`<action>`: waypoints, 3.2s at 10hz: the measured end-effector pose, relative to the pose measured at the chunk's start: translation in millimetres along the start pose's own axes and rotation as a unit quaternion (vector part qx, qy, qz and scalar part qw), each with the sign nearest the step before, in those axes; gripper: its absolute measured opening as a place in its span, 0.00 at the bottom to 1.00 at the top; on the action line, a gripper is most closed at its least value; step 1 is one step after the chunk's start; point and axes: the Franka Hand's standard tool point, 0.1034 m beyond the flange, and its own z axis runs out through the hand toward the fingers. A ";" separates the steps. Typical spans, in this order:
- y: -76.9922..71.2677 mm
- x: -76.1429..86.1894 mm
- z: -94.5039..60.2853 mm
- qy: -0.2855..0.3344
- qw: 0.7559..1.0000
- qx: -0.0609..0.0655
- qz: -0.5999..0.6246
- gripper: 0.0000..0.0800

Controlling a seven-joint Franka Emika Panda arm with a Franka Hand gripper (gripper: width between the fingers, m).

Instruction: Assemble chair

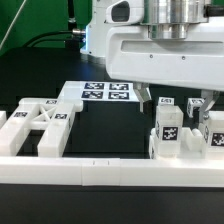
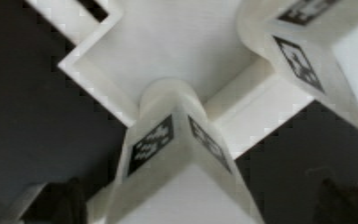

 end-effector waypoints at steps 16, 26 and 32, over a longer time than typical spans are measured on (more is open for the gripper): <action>4.5 0.6 2.6 0.001 0.989 -0.005 -0.150 0.36; 11.6 5.5 3.2 -0.018 0.929 -0.009 0.370 0.36; 11.8 6.3 3.5 -0.023 0.912 -0.014 0.409 0.66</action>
Offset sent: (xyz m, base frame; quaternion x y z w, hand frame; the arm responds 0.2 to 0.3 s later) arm -0.0003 0.0001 -0.0014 0.0048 -0.0026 -0.1986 0.9801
